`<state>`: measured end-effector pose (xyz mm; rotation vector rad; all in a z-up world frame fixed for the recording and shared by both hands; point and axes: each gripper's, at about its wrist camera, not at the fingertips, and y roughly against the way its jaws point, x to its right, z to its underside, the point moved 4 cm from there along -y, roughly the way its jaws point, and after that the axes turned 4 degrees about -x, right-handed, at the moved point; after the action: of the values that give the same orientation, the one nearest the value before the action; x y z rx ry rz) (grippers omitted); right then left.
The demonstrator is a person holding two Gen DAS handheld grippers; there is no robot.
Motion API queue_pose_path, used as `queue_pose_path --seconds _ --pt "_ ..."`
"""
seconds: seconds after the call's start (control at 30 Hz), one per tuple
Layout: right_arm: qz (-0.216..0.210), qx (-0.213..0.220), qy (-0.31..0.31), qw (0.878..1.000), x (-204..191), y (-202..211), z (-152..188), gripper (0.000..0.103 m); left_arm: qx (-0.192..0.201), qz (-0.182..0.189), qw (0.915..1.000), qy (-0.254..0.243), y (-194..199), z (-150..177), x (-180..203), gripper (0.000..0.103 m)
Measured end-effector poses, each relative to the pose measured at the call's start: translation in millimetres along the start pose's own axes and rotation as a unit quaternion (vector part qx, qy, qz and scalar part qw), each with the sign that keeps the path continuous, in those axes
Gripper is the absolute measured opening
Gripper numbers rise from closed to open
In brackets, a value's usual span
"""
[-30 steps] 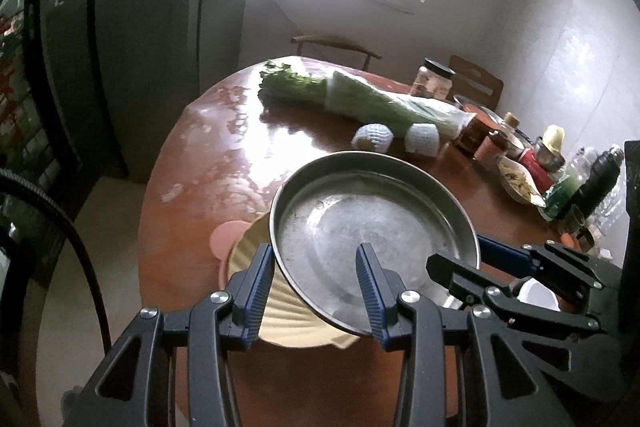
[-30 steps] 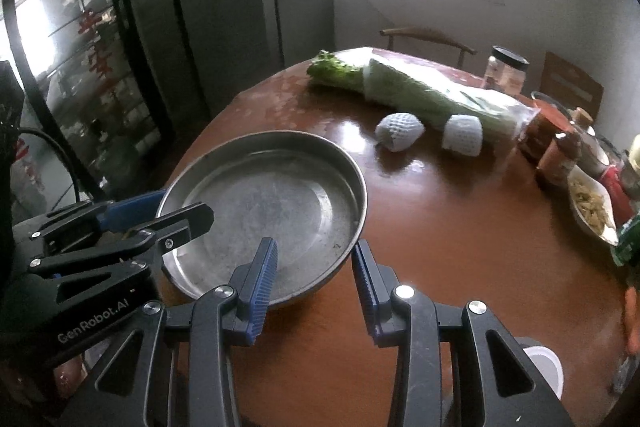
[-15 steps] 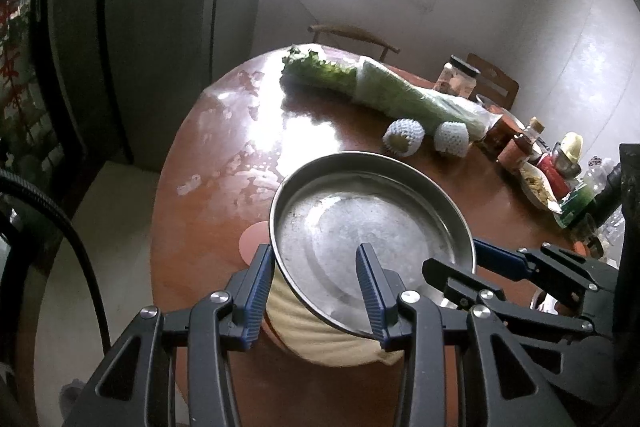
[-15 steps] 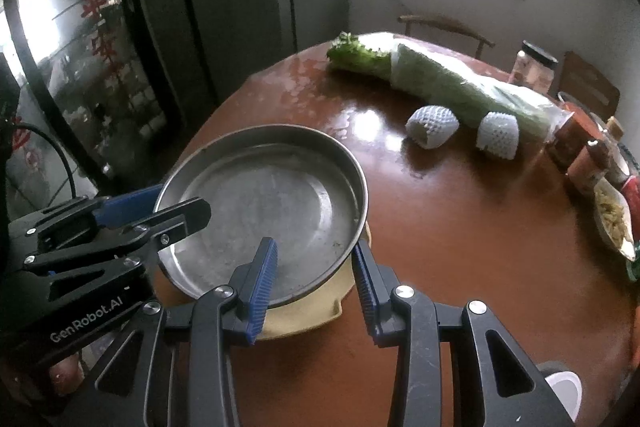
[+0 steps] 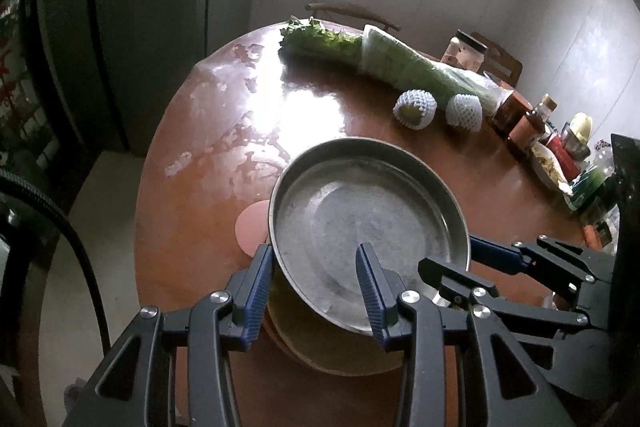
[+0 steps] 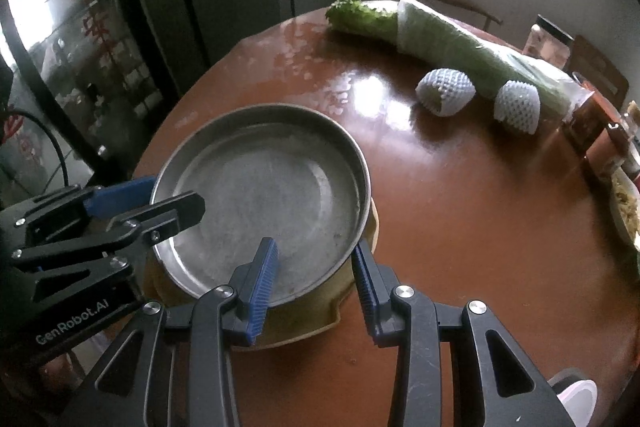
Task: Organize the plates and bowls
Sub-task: 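Lower the steel pan onto the cream scalloped plate with the right gripper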
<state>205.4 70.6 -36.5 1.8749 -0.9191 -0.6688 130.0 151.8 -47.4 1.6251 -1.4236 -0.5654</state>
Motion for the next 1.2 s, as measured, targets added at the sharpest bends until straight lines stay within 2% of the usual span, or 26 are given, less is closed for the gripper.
queue_pose_path --seconds 0.6,1.2 --pt "0.0 -0.008 0.037 0.999 -18 -9 9 0.041 -0.006 -0.002 1.0 0.006 3 6 -14 0.043" --pt "-0.003 0.014 0.015 1.0 -10 3 7 0.04 0.001 -0.013 0.9998 0.012 6 7 -20 0.046"
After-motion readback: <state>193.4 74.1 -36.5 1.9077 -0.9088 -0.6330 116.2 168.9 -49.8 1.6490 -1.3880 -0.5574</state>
